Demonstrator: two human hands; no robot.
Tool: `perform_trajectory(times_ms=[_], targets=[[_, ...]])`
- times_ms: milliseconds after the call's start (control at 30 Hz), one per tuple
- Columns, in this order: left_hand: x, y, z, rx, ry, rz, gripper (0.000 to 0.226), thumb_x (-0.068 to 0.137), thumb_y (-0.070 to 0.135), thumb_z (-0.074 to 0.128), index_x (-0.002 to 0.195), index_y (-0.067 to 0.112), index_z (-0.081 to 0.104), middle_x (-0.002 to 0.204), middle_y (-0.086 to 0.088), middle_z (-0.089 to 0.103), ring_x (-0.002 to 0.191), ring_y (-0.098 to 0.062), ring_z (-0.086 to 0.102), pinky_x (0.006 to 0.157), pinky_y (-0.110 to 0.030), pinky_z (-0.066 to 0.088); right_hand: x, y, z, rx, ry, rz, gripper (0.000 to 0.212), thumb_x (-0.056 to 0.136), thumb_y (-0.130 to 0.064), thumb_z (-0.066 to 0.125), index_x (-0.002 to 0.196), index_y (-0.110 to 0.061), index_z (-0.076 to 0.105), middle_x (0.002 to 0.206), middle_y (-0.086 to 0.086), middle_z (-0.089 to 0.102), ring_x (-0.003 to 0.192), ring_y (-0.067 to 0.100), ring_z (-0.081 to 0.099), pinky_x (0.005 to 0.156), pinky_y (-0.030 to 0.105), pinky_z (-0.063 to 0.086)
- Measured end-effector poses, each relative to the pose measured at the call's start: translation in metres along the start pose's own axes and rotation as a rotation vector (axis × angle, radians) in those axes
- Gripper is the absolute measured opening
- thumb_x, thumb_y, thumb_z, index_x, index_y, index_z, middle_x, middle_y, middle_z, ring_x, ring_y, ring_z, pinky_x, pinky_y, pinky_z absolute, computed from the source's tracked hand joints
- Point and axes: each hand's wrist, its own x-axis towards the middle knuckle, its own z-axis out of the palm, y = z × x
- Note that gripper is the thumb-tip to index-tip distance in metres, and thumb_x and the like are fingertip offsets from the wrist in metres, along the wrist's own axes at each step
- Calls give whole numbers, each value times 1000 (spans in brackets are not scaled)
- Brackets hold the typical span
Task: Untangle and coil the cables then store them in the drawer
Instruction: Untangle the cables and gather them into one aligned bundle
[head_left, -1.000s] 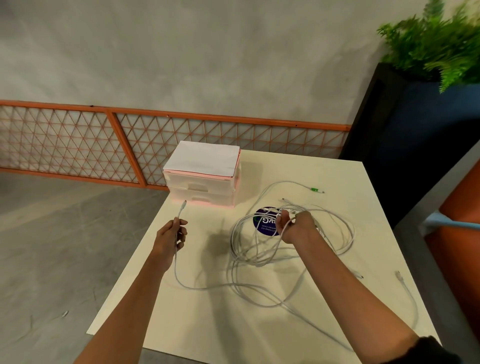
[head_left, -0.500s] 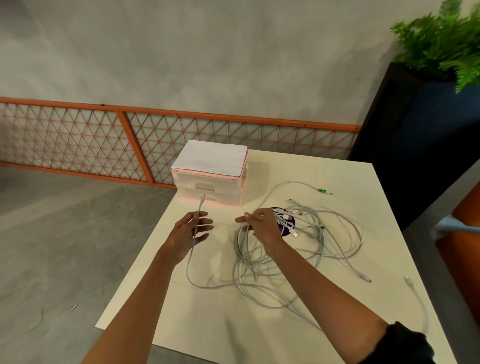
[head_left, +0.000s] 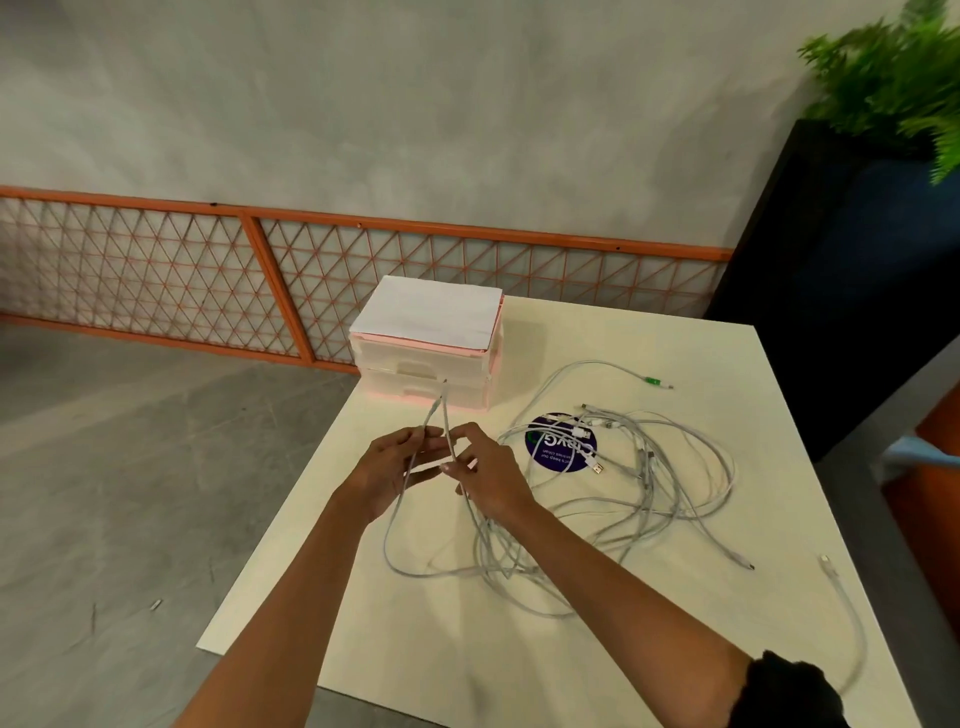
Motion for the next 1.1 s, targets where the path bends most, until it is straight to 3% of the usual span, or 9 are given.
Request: perform_trajectory(times_ms=[100, 233, 400, 500, 600, 700, 900, 1000, 1100], targets=[[-1, 0, 1, -14, -11, 12, 30, 102, 18, 39, 117, 3, 61, 112, -10, 70, 106, -22, 67, 88, -38, 53, 2, -1, 1, -73, -11, -31, 26, 86, -11, 67, 108, -13, 52, 80, 11, 66, 55, 16, 59, 59, 20, 46], [0, 5, 7, -52, -7, 34, 28, 101, 15, 39, 112, 6, 63, 106, -8, 71, 99, -20, 68, 74, -28, 57, 8, -1, 7, -80, -6, -37, 32, 81, -11, 73, 95, -16, 44, 80, 7, 65, 59, 22, 63, 62, 32, 52], [2, 16, 13, -54, 49, 40, 24, 103, 13, 36, 94, 8, 58, 85, -3, 73, 80, -16, 70, 64, -27, 56, 10, -3, 11, 52, -50, 2, 28, 85, -14, 70, 91, -18, 42, 83, 13, 69, 51, 1, 58, 56, 14, 46], [5, 25, 9, -210, 104, 80, 29, 104, 11, 30, 83, 15, 50, 56, 7, 52, 56, -7, 60, 67, -25, 58, 5, 2, 11, -4, -219, 25, 23, 90, -29, 63, 92, -14, 46, 79, 4, 69, 60, 8, 60, 67, 24, 48], [10, 41, -4, -359, 156, 133, 30, 103, 18, 27, 79, 20, 43, 46, 10, 37, 38, -2, 33, 43, -15, 36, -9, 22, 9, 8, -488, 60, 21, 93, -33, 58, 84, -15, 52, 81, 4, 69, 72, 16, 62, 75, 29, 50], [14, 47, -19, -334, 208, 186, 29, 103, 18, 26, 81, 20, 43, 46, 10, 37, 35, -1, 27, 39, -15, 23, -21, 40, 2, -39, -576, 78, 17, 96, -26, 54, 80, -20, 54, 79, 1, 67, 79, 17, 61, 79, 28, 49], [9, 44, -31, -317, 330, 225, 29, 105, 17, 25, 82, 20, 44, 45, 13, 40, 34, -2, 27, 37, -13, 23, -18, 63, -26, -412, -520, 37, 12, 94, -21, 56, 83, -19, 53, 100, 15, 70, 93, 25, 64, 73, 25, 44], [7, 45, -37, -294, 382, 233, 30, 105, 16, 25, 82, 20, 45, 44, 12, 40, 34, -2, 28, 37, -13, 24, -11, 65, -38, -599, -475, 61, 23, 96, -24, 50, 100, -3, 57, 109, 19, 64, 101, 32, 62, 78, 34, 45], [6, 44, -48, -321, 435, 247, 30, 105, 17, 26, 83, 20, 46, 45, 13, 40, 34, -2, 28, 36, -13, 24, 2, 53, -61, -967, -439, 75, 32, 99, -30, 41, 113, -7, 58, 120, 13, 61, 113, 30, 55, 92, 37, 39]])
